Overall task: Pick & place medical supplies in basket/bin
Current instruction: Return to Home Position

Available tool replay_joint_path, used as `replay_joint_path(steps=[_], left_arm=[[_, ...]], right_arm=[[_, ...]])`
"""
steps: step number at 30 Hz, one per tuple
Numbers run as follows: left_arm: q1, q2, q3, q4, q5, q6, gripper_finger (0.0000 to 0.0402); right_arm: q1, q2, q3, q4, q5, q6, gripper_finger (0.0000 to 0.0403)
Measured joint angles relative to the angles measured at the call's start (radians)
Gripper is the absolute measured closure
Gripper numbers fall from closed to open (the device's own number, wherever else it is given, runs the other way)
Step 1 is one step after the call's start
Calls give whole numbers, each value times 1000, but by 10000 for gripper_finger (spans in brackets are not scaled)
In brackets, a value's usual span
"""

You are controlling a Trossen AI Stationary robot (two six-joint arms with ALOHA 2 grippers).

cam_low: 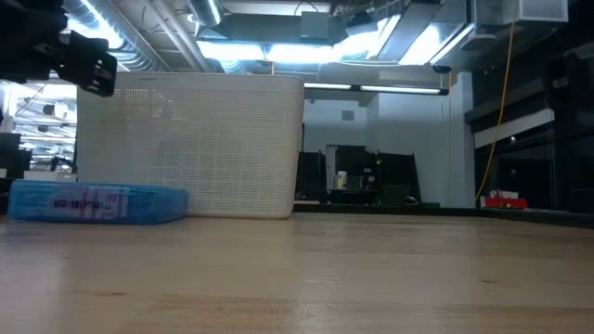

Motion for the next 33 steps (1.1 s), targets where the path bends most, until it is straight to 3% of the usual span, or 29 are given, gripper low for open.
replay_joint_path(steps=[11,24,27,33], left_arm=[[1,5,0,4,-51,17,219],[1,6,0,13,-104,31,219],[1,6,0,13,-104,31,219],[1,6,0,13,-104,8,219]], right_arm=[[-41,0,12,-49,119,-19,50],[-243,0,12,-47,149,-34,50],[-303,0,12,-33,192,-67,50],[-404,0,11,-22,384,-89,50]])
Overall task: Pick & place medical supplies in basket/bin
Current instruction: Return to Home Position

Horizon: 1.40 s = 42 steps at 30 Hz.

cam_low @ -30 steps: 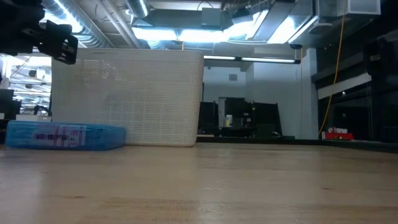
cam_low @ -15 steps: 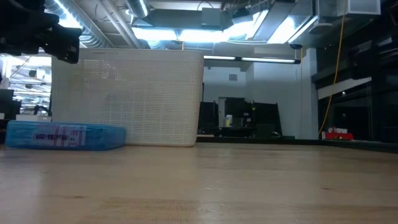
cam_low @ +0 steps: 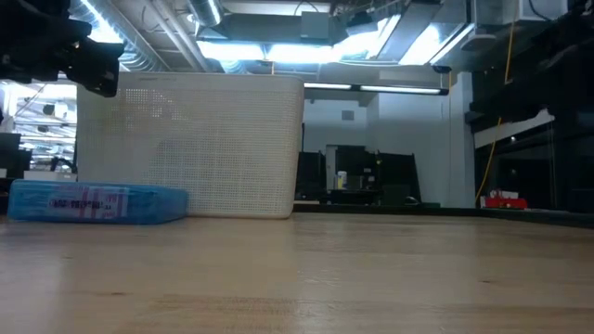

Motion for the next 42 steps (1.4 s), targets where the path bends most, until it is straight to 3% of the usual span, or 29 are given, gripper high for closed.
replay_joint_path(steps=[2,5,9,11,21,28,42], left_arm=[[0,0,0,0,0,-5,219],[0,0,0,0,0,-7,219],[0,0,0,-1,1,-21,219],[0,0,0,-2,5,-28,219],[0,1,0,-2,6,-28,219],[0,1,0,-2,5,-26,219],[0,1,0,2,-26,-10,219]], right_arm=[[-16,0,0,-2,-32,8,50],[-31,0,-1,-2,-160,1,50],[-60,0,-1,7,-462,-44,50],[-72,0,-2,7,-540,-45,50],[-118,0,-4,9,-548,-56,50],[-126,0,-4,9,-483,-48,50],[-126,0,-4,8,-507,-44,50]])
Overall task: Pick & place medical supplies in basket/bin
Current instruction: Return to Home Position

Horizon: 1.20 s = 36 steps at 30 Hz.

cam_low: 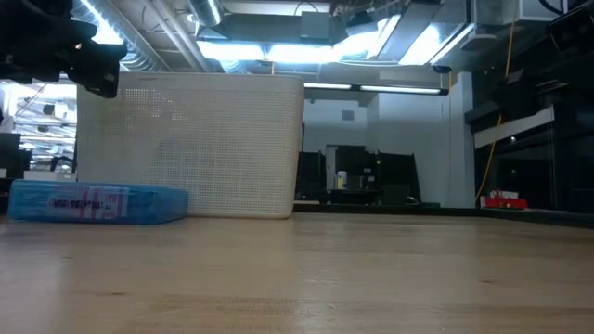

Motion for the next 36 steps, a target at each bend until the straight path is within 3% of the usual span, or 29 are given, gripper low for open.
replay_joint_path(steps=[10,16,19,36], left_arm=[[0,0,0,-2,15,-4,219],[0,0,0,-4,31,16,219],[0,0,0,-3,31,74,219],[0,0,0,-2,32,108,219]], right_arm=[[0,0,0,4,0,-47,50],[0,0,0,4,0,171,50],[0,0,0,4,0,205,50],[0,0,0,4,0,29,50]])
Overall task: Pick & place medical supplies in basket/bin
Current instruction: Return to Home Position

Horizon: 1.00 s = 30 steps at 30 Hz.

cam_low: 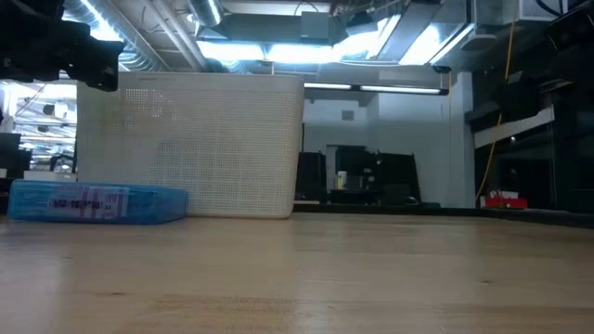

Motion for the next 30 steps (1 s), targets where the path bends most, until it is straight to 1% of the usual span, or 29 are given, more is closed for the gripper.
replay_joint_path(steps=[5,11,14,30], left_arm=[[0,0,0,1,0,0,219],[0,0,0,1,0,0,219],[0,0,0,1,1,0,219],[0,0,0,2,1,0,219]], right_arm=[[0,0,0,0,0,14,50],[0,0,0,0,0,184,50],[0,0,0,0,0,233,50],[0,0,0,0,0,232,50]])
